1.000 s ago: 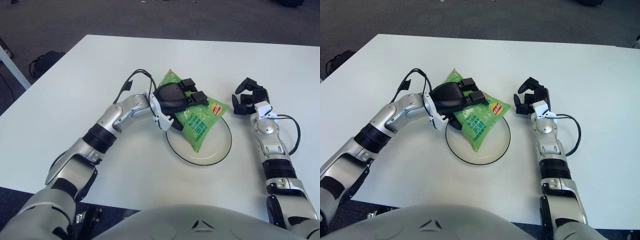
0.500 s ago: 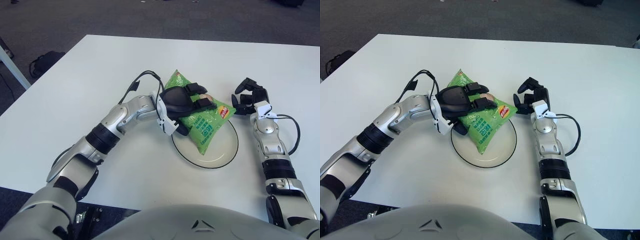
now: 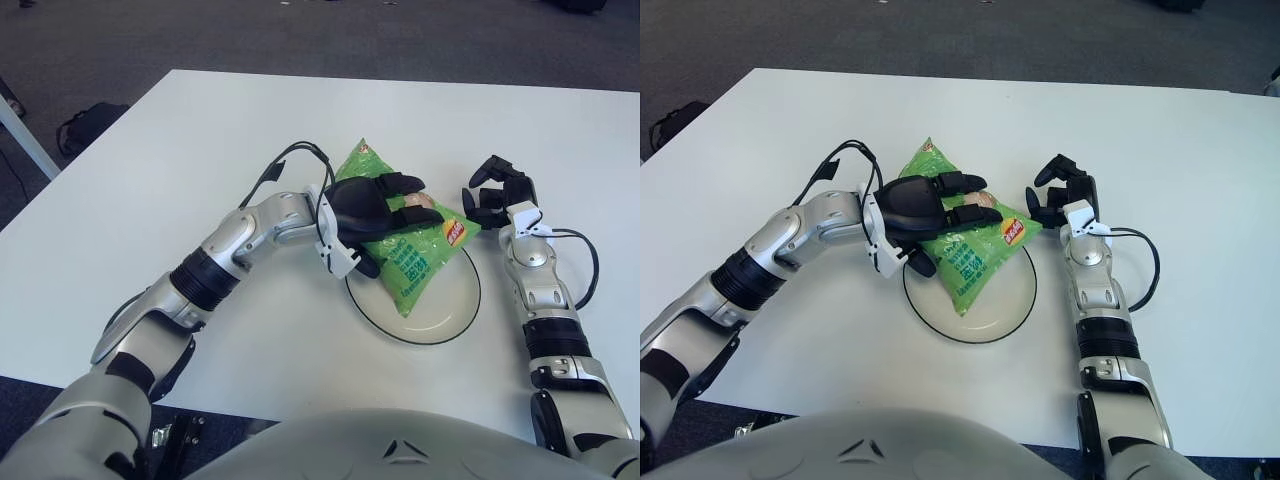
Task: Put the snack into the plate.
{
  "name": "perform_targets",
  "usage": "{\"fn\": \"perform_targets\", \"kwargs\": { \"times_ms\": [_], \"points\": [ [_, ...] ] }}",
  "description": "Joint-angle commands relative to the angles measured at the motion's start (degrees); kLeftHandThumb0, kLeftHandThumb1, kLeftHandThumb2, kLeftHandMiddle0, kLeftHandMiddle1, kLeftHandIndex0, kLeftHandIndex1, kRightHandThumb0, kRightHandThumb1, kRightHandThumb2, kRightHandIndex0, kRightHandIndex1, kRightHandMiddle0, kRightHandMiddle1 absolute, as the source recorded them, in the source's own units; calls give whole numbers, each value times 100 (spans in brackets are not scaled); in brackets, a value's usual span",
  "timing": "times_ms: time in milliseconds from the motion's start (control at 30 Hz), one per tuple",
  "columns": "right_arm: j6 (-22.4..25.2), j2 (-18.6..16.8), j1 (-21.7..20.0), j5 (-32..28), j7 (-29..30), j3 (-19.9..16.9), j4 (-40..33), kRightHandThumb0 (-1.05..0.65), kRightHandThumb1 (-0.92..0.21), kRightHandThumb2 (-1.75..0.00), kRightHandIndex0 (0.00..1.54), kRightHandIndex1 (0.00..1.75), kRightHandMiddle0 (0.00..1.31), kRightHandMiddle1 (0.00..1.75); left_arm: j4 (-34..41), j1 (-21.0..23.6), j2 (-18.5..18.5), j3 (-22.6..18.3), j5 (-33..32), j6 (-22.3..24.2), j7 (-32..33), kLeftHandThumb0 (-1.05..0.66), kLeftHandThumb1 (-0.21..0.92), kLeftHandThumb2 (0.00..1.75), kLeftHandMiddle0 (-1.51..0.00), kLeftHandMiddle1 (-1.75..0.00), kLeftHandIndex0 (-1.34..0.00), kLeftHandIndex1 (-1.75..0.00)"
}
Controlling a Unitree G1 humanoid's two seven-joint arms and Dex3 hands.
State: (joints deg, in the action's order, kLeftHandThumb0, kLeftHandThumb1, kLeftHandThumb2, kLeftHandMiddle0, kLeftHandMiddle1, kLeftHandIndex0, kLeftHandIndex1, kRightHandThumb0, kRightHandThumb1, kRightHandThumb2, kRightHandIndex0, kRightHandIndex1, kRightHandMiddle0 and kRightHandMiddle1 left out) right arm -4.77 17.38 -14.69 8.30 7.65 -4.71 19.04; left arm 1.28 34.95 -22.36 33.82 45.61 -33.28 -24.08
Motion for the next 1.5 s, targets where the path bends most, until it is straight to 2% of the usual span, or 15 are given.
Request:
{"fn": "perform_targets", "kwargs": {
  "times_ms": [0,33,100,133,167,200,233,300,367,500,633,900,1100,1367,1467],
  "points": [
    [321,-88,314,167,-73,170,259,-50,-27,-137,128,175,65,175,68,-134,-5,0,39,16,23,-71,92,80,-1,-14,0,-27],
    [337,-82,310,180,-74,179,256,-50,-26,-138,128,175,66,175,83,-151,6,-5,63,21,54,-70,92,79,-4,-23,0,-30],
    [383,-72,298,178,-104,185,251,-50,-26,-139,129,175,66,175,112,-190,31,-20,122,36,146,-69,92,76,-4,-56,0,-37],
    [408,-70,292,167,-124,182,248,-50,-26,-139,129,175,66,175,124,-208,40,-29,149,43,191,-68,92,74,-9,-77,0,-45],
    [437,-70,289,144,-156,178,244,-50,-26,-139,129,175,66,175,131,-236,61,-45,189,31,301,-67,92,70,-17,-110,0,-59],
    [442,-72,285,109,-190,168,247,-50,-26,-139,129,175,66,175,93,-244,79,-67,216,-8,442,-66,90,68,-23,-123,0,-70],
    [440,-74,285,87,-210,161,249,-50,-26,-139,128,175,66,175,61,-246,89,-80,231,-38,537,-64,86,68,-35,-142,-4,-93],
    [441,-75,285,61,-233,151,250,-50,-26,-139,127,175,66,175,-11,-228,96,-88,256,-80,669,-61,78,71,-51,-161,-14,-125],
    [441,-82,286,31,-256,135,254,-50,-26,-138,127,175,66,175,-168,-156,120,-85,335,-122,852,-50,74,74,-61,-168,-26,-145],
    [436,-92,296,-13,-296,105,250,-50,-27,-137,126,175,65,175,-219,-113,128,-74,571,-164,1167,-43,61,89,-81,-173,-42,-162],
    [417,-89,298,-30,-308,92,260,-50,-27,-137,125,175,65,175,-243,4,129,-33,863,-112,1333,-43,53,98,-96,-174,-49,-166],
    [389,-65,320,16,-293,105,253,-50,-27,-137,125,175,65,175,75,170,11,19,1299,162,905,-44,45,106,-117,-175,-57,-164],
    [386,-62,353,10,-303,98,202,-50,-27,-137,124,175,65,175,118,272,-4,55,1470,268,693,-45,42,110,-122,-175,-59,-164],
    [426,-66,382,-1,-310,77,154,-50,-27,-137,124,175,65,175,181,139,-50,-67,1430,398,872,-47,35,118,-124,-175,-65,-162],
    [392,-67,385,-26,-328,61,187,-50,-27,-137,124,175,65,175,132,236,-47,-51,1496,430,887,-48,32,119,-123,-175,-69,-159]
  ]
}}
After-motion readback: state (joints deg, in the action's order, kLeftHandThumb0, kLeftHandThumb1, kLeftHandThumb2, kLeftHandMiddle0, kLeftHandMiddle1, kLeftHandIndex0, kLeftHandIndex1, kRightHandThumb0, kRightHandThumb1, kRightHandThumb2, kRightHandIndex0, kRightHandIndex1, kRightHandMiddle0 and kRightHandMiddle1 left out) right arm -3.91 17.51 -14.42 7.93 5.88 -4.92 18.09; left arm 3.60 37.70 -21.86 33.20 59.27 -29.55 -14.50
